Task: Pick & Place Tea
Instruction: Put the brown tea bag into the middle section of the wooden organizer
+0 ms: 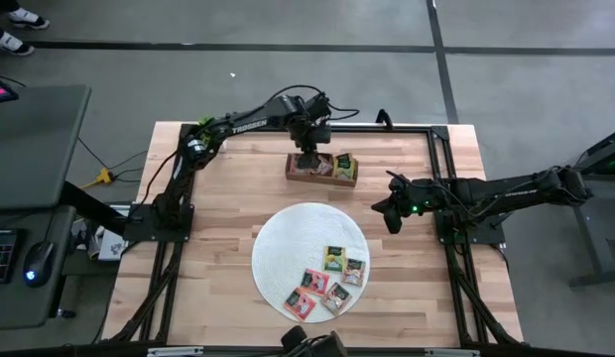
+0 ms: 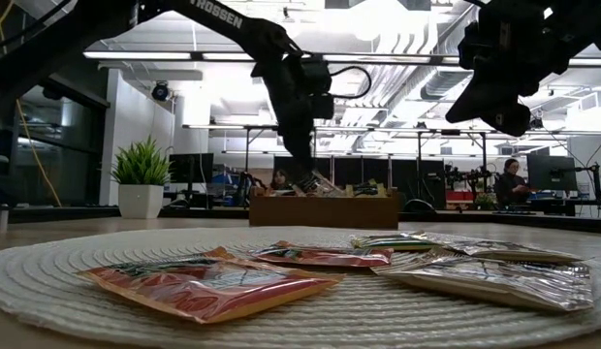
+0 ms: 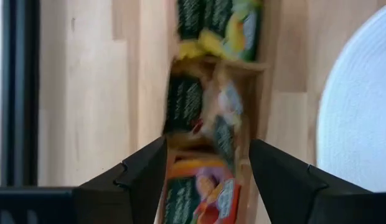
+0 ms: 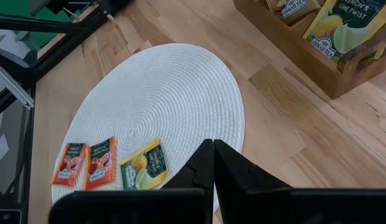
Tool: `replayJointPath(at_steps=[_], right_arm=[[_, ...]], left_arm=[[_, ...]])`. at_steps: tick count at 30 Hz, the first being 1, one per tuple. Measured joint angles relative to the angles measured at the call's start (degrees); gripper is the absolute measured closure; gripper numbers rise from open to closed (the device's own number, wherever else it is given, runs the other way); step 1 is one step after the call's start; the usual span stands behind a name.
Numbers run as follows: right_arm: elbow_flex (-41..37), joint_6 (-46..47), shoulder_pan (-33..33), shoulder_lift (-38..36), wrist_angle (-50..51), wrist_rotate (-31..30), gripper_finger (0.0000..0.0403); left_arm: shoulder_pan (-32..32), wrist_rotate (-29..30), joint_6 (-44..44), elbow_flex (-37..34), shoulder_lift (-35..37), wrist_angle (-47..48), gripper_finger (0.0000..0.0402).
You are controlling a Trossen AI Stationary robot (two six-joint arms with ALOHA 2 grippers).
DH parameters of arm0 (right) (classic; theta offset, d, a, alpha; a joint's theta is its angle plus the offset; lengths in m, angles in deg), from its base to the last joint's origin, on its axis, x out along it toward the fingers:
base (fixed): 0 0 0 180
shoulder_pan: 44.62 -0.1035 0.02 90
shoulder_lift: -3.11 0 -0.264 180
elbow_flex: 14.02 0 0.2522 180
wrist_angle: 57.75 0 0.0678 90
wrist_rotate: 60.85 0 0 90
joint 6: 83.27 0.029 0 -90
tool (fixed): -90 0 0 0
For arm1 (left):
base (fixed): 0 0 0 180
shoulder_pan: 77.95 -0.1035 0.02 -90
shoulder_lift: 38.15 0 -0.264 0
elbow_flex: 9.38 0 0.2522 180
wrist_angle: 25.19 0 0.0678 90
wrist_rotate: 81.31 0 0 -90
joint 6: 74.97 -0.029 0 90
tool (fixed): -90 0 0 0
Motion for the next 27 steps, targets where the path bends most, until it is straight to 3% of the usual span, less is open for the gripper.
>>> replayJointPath(at_steps=[27], right_arm=[[0.00, -0.17, -0.01, 0.00, 0.36, 0.00, 0.0402]], left_arm=[[0.02, -2.28, 2.22, 0.06, -1.48, -0.30, 0.0176]])
